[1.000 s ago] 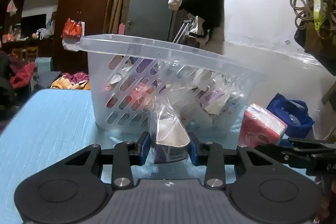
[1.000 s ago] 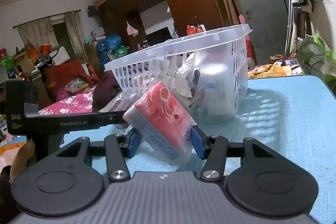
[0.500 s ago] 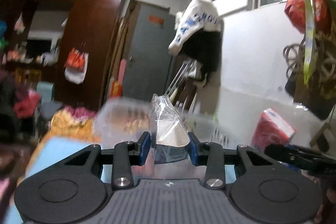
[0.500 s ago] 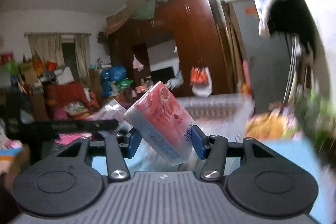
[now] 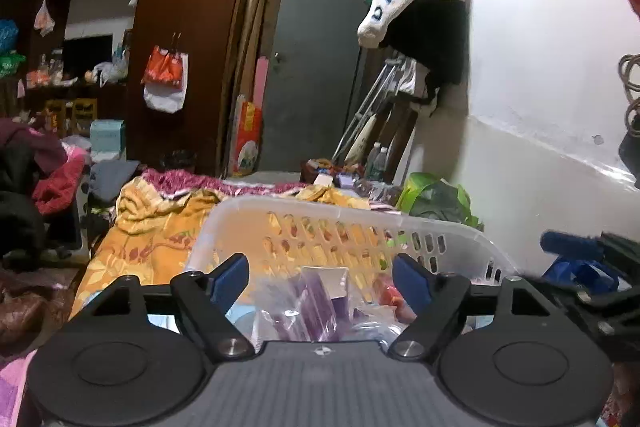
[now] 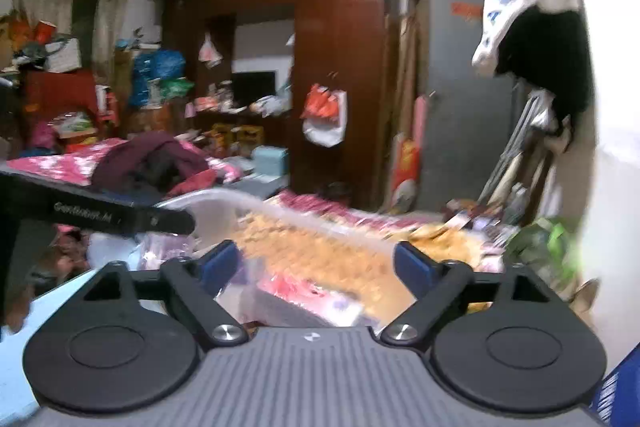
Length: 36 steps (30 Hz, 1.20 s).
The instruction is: Organize objects
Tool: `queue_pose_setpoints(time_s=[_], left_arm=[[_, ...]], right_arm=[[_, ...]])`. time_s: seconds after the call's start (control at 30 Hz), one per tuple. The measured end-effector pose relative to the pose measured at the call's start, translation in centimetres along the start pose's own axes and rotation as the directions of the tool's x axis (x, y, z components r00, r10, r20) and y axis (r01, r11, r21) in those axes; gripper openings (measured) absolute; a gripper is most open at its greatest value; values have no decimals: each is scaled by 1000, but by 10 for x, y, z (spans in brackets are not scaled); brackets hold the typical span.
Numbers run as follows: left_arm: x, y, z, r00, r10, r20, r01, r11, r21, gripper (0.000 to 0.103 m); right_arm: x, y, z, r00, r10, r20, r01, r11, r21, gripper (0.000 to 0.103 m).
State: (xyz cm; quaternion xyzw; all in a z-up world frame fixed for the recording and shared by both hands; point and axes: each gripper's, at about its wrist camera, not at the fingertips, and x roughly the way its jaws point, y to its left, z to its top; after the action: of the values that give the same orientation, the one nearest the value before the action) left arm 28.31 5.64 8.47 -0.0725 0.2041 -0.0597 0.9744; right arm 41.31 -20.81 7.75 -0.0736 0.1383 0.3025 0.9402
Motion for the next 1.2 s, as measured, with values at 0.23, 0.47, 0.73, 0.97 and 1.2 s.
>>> queue_pose_setpoints(time_s=[0.23, 0.47, 0.73, 0.97, 1.2], left_arm=[[-34, 0, 1, 997, 23, 78, -25, 999, 23, 102], [-51, -23, -3, 990, 109, 90, -115, 991, 72, 102], [-66, -35, -15, 998, 65, 18, -66, 991, 113, 102], [-71, -45, -23, 998, 67, -15, -65, 990, 128, 102], [-68, -42, -25, 998, 65, -27, -61, 992, 114, 102]], right_arm=[[-29, -8, -3, 1000, 1, 1, -1, 999, 37, 103], [-41, 10, -7, 973, -231, -32, 229, 972, -49, 103], [-60, 7, -10, 980, -193, -44, 195, 980, 36, 103], [-55, -3, -14, 990, -126, -67, 131, 988, 84, 103], [-57, -5, -20, 993, -100, -68, 108, 987, 117, 103]])
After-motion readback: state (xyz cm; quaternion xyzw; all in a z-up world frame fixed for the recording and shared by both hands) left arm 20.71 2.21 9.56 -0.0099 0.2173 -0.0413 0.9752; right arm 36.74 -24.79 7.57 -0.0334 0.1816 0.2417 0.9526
